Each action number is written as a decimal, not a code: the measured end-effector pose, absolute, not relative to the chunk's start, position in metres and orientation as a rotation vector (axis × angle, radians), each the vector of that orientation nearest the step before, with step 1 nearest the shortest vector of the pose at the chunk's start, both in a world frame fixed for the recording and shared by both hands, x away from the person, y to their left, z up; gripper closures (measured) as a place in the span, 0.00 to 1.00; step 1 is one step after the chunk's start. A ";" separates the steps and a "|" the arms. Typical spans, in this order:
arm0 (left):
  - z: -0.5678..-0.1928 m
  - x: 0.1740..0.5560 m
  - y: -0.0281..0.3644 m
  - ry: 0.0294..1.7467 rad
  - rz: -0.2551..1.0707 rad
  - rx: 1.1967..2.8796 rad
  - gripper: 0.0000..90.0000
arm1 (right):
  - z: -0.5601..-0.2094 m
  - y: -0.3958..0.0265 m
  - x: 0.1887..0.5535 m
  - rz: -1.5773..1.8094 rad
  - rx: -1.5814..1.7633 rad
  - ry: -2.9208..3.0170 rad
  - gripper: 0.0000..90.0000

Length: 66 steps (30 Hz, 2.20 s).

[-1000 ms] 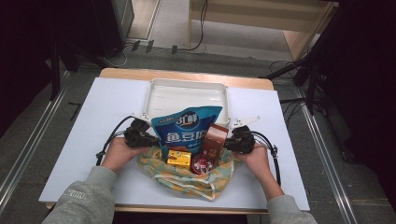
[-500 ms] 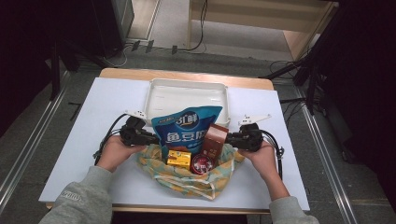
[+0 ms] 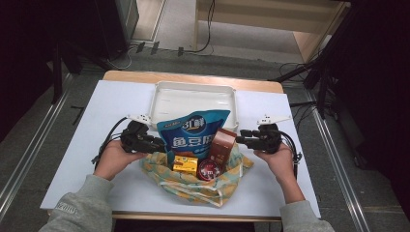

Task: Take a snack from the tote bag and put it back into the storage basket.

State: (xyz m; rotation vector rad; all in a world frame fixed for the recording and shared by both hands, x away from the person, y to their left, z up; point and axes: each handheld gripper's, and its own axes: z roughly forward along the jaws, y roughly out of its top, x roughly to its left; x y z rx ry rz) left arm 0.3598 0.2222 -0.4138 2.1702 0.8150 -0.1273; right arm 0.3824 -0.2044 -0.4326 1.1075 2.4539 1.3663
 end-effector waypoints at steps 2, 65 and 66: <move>-0.412 0.357 0.224 0.814 -0.123 2.173 0.64 | -0.434 -0.204 0.385 1.371 1.122 2.458 0.62; -0.323 0.334 0.197 0.687 -0.072 2.209 0.48 | -0.449 -0.216 0.409 1.282 1.248 2.457 0.50; -0.322 0.335 0.196 0.688 -0.076 2.206 0.48 | -0.449 -0.216 0.409 1.280 1.248 2.459 0.50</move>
